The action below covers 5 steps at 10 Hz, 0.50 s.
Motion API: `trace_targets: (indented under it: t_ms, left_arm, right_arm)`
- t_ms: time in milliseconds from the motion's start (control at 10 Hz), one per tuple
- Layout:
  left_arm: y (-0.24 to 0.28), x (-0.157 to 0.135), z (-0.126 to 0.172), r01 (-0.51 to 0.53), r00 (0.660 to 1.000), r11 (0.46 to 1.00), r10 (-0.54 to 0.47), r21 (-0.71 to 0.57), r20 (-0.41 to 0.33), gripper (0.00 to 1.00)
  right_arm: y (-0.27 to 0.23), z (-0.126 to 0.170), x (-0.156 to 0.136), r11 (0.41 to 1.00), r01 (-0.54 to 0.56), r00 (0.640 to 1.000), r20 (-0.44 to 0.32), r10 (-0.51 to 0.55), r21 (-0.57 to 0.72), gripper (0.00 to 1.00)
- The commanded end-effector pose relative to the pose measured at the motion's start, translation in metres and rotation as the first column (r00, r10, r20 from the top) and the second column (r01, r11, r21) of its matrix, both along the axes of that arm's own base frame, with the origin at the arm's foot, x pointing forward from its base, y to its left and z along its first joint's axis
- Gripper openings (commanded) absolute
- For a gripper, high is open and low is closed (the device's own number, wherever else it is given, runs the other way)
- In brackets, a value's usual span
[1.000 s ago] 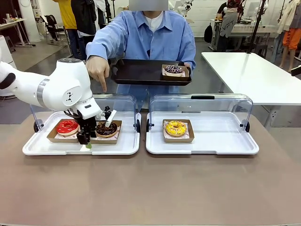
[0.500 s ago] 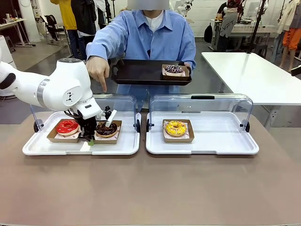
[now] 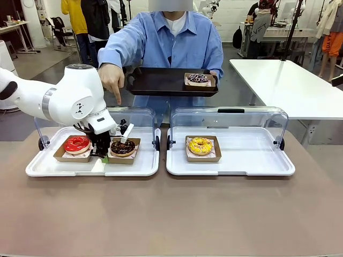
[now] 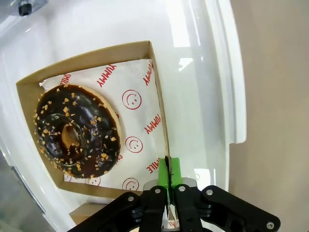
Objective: Provide the desired donut to the person.
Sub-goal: Pick up and lift the Paper togo box containing the Donut pointed at by the person.
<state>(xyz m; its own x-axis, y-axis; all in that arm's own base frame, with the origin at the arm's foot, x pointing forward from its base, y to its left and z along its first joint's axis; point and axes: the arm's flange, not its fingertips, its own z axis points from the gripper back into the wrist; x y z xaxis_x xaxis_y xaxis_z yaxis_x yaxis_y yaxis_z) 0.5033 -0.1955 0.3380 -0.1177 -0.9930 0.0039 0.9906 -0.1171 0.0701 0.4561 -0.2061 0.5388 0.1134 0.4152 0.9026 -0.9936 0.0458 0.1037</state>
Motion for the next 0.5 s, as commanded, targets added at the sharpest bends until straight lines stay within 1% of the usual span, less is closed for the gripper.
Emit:
trace_targets:
  t_ms: [0, 100, 200, 300, 400]
  left_arm:
    - [-0.006, -0.021, 0.032, 0.044, 0.998, 0.999, -0.044, 0.018, -0.043, 0.0]
    - [-0.012, -0.035, 0.058, 0.027, 0.998, 0.998, -0.024, 0.054, -0.057, 0.0]
    - [-0.018, -0.053, 0.089, 0.002, 0.995, 0.999, 0.002, 0.042, -0.098, 0.0]
    - [-0.021, -0.064, 0.109, -0.008, 0.994, 0.999, 0.013, 0.046, -0.112, 0.0]
    - [-0.026, -0.081, 0.142, -0.035, 0.989, 0.998, 0.042, 0.053, -0.141, 0.0]
  right_arm:
    - [-0.001, 0.001, 0.001, 1.0, -0.007, 1.0, 0.0, 0.007, 0.009, 1.0]
    - [-0.001, 0.001, 0.001, 1.0, -0.007, 1.0, 0.0, 0.007, 0.009, 1.0]
    - [-0.001, 0.001, 0.001, 1.0, -0.007, 1.0, 0.0, 0.007, 0.009, 1.0]
    - [-0.001, 0.001, 0.001, 1.0, -0.007, 1.0, 0.0, 0.007, 0.009, 1.0]
    - [-0.001, 0.001, 0.001, 1.0, -0.007, 1.0, 0.0, 0.007, 0.009, 1.0]
